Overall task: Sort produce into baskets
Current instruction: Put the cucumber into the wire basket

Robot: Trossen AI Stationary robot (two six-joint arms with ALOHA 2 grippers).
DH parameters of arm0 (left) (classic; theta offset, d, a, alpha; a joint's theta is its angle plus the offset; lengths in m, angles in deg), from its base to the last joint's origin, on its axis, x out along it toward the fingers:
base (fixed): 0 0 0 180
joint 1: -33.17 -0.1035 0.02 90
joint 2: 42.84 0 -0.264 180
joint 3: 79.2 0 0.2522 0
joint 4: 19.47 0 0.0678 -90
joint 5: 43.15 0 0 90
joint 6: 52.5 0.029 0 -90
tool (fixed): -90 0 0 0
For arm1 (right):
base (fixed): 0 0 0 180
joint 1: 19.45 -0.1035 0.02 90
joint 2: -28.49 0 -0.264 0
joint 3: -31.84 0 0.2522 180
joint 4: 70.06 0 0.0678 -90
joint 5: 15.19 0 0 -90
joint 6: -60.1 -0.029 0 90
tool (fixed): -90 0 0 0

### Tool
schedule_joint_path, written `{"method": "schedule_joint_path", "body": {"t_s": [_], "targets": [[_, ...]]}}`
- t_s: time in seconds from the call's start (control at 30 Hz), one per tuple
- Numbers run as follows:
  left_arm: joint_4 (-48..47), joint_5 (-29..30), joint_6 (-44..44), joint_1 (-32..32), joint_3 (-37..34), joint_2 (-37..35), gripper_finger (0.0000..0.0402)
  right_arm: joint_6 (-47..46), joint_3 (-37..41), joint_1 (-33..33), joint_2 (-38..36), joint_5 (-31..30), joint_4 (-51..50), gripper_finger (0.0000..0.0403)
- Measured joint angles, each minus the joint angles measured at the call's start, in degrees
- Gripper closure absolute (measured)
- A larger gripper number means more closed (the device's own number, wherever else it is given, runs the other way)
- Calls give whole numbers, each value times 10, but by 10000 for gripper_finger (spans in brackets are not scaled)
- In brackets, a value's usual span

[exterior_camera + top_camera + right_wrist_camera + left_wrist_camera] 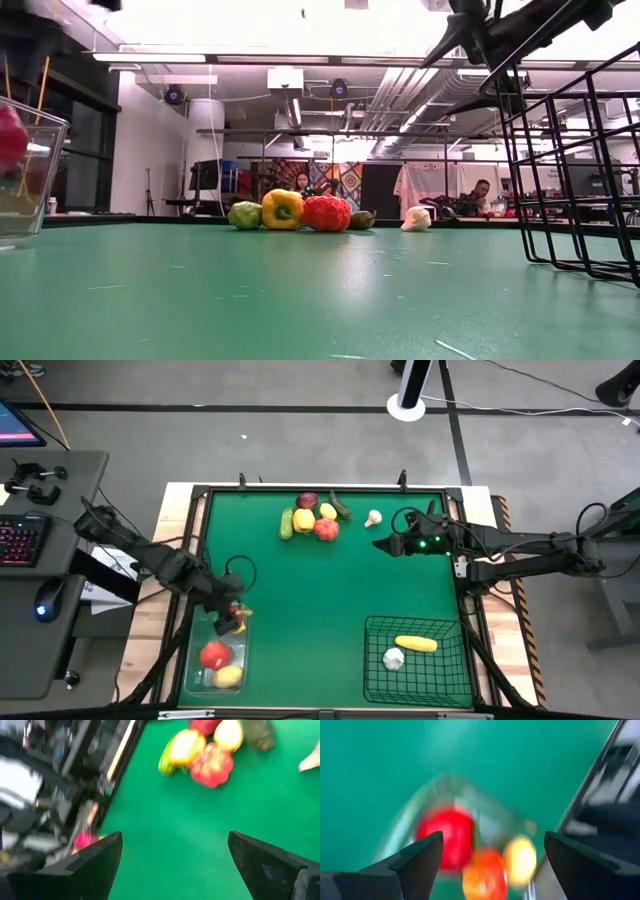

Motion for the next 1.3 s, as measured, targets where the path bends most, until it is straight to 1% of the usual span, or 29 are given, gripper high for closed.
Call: {"method": "schedule_joint_path", "body": {"t_s": [0.1,0.2,0.3,0.4,0.47,0.53,0.63,0.77,0.9,1.13,1.23,1.3], "targets": [[35,64,61,-71,0,3,70,-25,0,0,0,-38,14,48],[76,115,107,-178,0,11,70,-25,0,0,0,-66,16,48],[146,122,154,-302,1,36,70,-38,0,0,0,-90,16,48],[203,128,210,-407,3,90,70,-51,0,0,0,-109,16,48],[213,128,228,-461,14,140,70,-51,0,0,0,-116,15,48],[211,127,232,-501,26,192,70,-50,0,0,0,-119,12,48],[214,126,235,-533,46,255,71,-50,0,0,0,-119,3,48],[229,130,220,-550,69,317,71,-53,0,0,0,-119,-22,48],[252,131,213,-552,79,354,71,-53,0,0,5,-118,-38,48],[247,130,189,-552,78,411,73,-53,0,0,35,-108,-38,48],[246,126,188,-552,78,428,82,-53,0,0,49,-98,-36,48],[246,125,188,-549,78,432,100,-52,0,-1,54,-90,-36,48]]}}
